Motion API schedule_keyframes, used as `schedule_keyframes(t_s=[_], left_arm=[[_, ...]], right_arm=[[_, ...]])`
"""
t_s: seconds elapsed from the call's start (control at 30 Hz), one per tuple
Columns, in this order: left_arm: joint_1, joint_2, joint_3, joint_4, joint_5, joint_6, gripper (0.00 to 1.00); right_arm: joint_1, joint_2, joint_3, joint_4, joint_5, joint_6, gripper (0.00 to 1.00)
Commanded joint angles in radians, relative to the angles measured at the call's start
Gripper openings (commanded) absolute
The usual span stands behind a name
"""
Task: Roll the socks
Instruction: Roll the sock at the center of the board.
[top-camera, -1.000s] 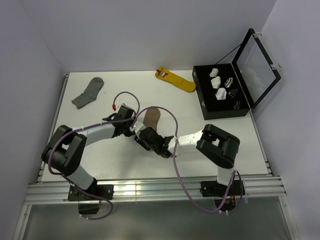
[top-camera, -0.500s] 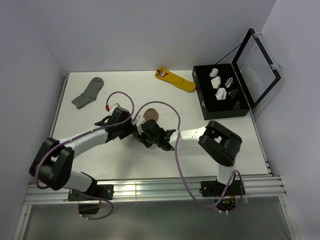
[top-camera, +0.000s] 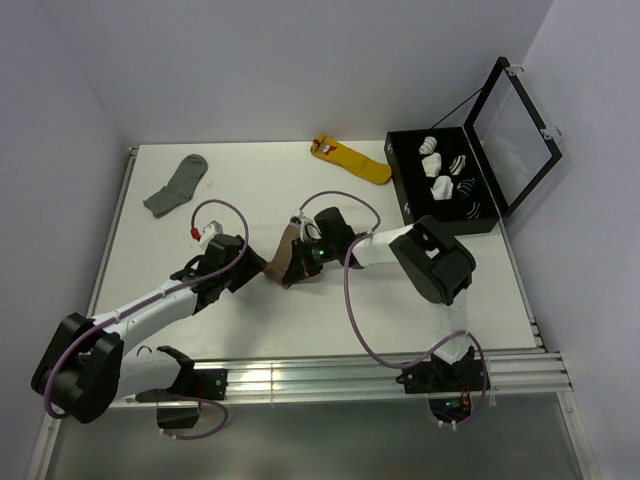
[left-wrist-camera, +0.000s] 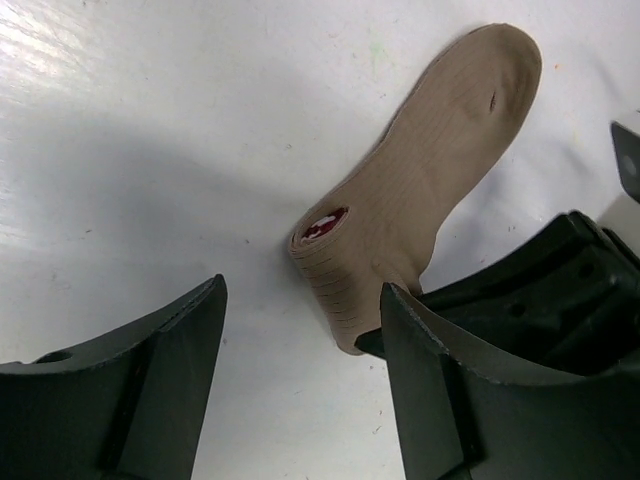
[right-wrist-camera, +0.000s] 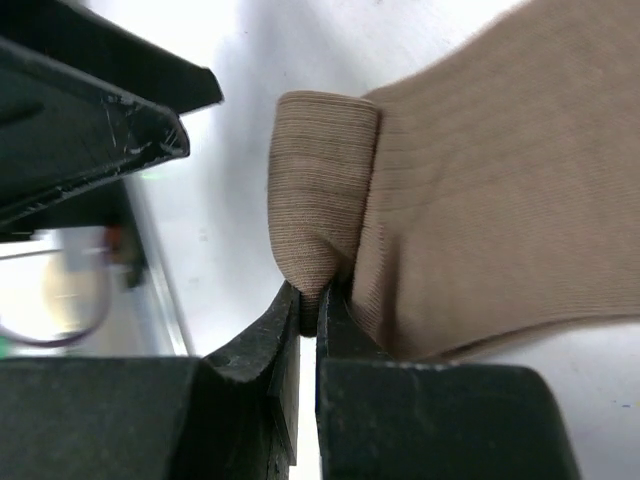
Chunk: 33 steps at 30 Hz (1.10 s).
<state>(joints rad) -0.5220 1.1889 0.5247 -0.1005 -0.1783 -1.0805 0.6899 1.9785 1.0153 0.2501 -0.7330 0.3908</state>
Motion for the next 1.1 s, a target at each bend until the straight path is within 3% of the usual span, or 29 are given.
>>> schedule_keyframes(t_s=[0.0,0.17,0.63,0.9,0.97,1.07], left_arm=[[0.004,0.011,-0.017,0.091,0.028,-0.024,0.68],[0.004,0.074,-0.031,0.166,0.063,-0.030,0.66],[0.002,0.251,0.015,0.257,0.080,-0.038,0.59],[-0.001,0.331,0.038,0.249,0.115,-0.027,0.37],[-0.004,0.331,0.043,0.239,0.123,-0.016,0.23],[-0.006,0.331,0.060,0.208,0.128,0.007,0.10]], right_arm=[[-0.042,0.051,0.020,0.098,-0.213,0.166,0.00],[-0.096,0.129,0.020,0.201,-0.292,0.289,0.00],[-0.119,0.183,0.069,0.129,-0.299,0.284,0.00],[-0.119,0.138,0.062,0.063,-0.228,0.211,0.00],[-0.118,0.099,0.052,0.031,-0.197,0.172,0.04],[-0.109,0.039,0.046,-0.036,-0.108,0.094,0.16]])
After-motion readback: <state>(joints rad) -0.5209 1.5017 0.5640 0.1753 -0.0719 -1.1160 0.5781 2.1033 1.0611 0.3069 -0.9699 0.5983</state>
